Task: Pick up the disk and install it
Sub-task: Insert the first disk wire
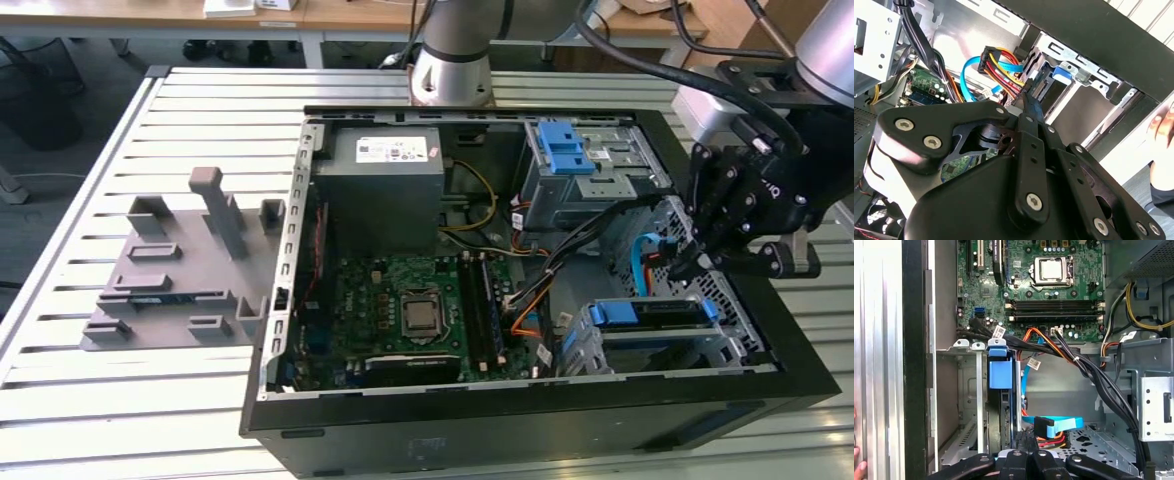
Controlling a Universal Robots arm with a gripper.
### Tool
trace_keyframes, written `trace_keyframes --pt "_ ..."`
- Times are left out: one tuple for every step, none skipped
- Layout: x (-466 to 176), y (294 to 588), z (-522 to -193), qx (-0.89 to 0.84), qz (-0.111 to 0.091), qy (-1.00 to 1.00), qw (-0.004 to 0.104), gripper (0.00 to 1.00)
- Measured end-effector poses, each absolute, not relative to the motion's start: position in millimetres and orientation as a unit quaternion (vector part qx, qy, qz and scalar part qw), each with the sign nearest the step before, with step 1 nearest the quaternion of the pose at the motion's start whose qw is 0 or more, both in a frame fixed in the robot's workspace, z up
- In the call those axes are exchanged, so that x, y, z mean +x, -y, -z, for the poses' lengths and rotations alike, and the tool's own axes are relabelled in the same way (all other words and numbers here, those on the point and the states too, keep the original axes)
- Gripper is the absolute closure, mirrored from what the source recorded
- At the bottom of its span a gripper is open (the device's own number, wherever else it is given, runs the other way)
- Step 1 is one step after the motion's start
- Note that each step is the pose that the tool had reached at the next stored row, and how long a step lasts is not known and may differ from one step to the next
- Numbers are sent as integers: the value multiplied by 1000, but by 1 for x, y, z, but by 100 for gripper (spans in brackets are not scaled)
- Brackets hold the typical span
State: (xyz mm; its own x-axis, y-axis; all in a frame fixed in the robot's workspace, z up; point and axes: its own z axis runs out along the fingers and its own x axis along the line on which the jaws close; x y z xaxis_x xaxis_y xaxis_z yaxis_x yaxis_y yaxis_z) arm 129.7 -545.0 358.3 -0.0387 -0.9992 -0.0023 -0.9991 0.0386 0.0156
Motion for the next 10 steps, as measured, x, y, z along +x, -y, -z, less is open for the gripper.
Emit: trace_keyframes --pt "130 545 -358 693 6 721 5 89" --pt "130 545 -358 693 6 721 5 89" --pt "130 545 -358 693 6 721 5 89" --pt "130 545 -358 693 6 721 5 89" --pt "130 545 -358 693 6 721 5 89" --pt "130 546 -358 693 6 721 5 89" --pt "130 546 -358 693 6 721 5 89" --pt "130 546 -358 693 6 721 5 89" --pt "130 546 -358 693 6 721 5 89" --pt "130 546 -358 693 6 721 5 89"
